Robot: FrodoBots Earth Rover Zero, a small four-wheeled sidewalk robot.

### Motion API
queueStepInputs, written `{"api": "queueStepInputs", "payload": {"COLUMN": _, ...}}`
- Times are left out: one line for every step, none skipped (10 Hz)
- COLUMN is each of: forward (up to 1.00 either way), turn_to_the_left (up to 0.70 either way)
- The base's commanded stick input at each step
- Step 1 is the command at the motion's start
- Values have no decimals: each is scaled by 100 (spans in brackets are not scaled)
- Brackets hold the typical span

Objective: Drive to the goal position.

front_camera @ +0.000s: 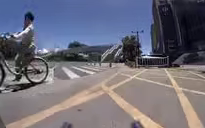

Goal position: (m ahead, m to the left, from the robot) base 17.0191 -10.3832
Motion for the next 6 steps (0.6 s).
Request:
{"api": "queueStepInputs", "payload": {"forward": 70, "turn_to_the_left": -13}}
{"api": "queueStepInputs", "payload": {"forward": 70, "turn_to_the_left": -8}}
{"api": "queueStepInputs", "payload": {"forward": 55, "turn_to_the_left": 0}}
{"api": "queueStepInputs", "payload": {"forward": 45, "turn_to_the_left": 0}}
{"api": "queueStepInputs", "payload": {"forward": 45, "turn_to_the_left": 0}}
{"api": "queueStepInputs", "payload": {"forward": 45, "turn_to_the_left": 0}}
